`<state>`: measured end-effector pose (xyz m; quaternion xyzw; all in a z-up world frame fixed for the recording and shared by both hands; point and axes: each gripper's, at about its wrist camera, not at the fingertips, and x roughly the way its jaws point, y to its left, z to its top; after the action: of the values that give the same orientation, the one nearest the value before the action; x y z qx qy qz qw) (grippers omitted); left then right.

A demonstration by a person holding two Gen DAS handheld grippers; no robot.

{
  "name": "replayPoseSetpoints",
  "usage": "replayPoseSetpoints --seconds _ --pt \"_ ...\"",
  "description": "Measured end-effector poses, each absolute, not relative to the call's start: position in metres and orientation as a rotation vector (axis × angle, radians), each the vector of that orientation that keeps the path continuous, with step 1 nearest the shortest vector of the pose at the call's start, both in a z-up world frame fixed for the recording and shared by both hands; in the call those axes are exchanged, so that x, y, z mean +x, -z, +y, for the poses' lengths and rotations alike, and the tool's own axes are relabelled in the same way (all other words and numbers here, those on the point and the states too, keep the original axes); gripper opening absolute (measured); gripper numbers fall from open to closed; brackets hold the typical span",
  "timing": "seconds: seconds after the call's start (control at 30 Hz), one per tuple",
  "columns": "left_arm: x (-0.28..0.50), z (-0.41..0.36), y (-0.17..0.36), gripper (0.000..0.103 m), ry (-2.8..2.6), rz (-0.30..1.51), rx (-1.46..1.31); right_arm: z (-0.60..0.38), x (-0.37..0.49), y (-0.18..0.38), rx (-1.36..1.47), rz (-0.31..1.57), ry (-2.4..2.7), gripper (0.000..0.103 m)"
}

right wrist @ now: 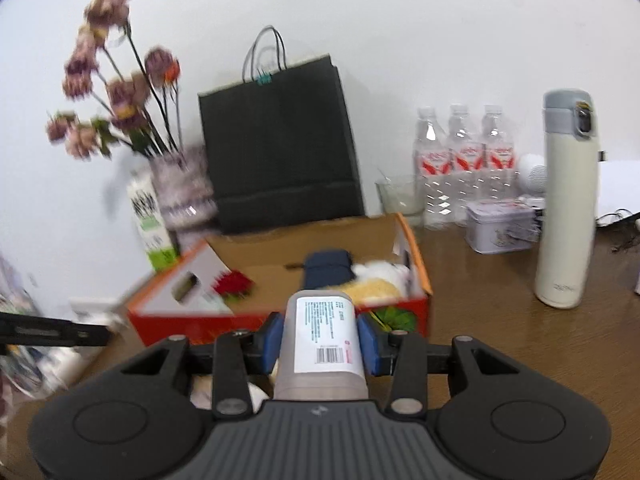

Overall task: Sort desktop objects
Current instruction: 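Drop the cap with the left gripper and the container with the right gripper into the box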

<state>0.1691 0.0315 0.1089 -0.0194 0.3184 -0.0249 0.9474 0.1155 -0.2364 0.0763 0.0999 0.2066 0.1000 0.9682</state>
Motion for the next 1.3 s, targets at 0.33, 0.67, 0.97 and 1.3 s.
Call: replayPoseSetpoints --seconds 0.33,0.67,0.97,1.3 --pt "0.335 -0.009 -0.092 0.041 -0.009 0.776 0.123 -0.206 0.286 -0.107 0.226 0.633 -0.210 0.039" --pt "0.343 -0.006 -0.053 0.042 0.122 0.929 0.166 -0.159 0.325 -0.054 0.209 0.813 -0.247 0.040" --pt "0.320 0.006 -0.080 0.056 0.134 0.910 0.138 -0.179 0.314 -0.056 0.243 0.921 -0.260 0.065" --pt "0.246 0.028 -0.136 0.089 0.074 0.808 0.076 -0.197 0.249 -0.110 0.191 0.830 -0.288 0.059"
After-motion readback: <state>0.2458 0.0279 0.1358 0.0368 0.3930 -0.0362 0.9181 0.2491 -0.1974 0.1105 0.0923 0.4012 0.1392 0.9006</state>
